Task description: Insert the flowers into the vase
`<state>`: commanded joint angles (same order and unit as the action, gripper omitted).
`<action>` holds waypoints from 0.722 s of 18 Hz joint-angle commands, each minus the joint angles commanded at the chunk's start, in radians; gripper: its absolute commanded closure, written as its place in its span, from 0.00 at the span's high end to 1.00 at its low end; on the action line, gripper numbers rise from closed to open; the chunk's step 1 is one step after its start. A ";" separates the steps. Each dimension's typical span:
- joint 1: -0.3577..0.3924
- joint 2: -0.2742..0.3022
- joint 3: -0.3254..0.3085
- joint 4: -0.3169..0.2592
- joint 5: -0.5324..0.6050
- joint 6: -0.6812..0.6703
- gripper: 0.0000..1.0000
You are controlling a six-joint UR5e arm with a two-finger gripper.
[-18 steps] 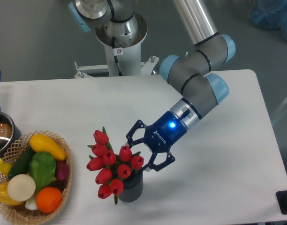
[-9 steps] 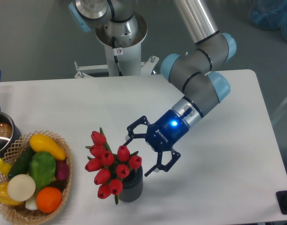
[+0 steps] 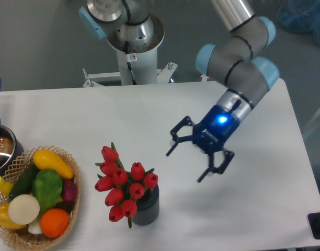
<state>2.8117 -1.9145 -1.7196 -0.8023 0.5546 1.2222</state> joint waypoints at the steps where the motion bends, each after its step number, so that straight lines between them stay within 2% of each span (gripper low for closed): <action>1: 0.006 0.011 0.005 -0.002 0.081 0.046 1.00; 3: 0.005 0.026 0.009 0.000 0.262 0.105 1.00; 7: 0.005 0.017 0.041 -0.003 0.473 0.103 1.00; 11: 0.021 -0.052 0.107 -0.008 0.672 0.117 1.00; 13: 0.040 -0.060 0.141 -0.011 0.778 0.128 1.00</action>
<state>2.8516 -1.9742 -1.5787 -0.8130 1.3326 1.3499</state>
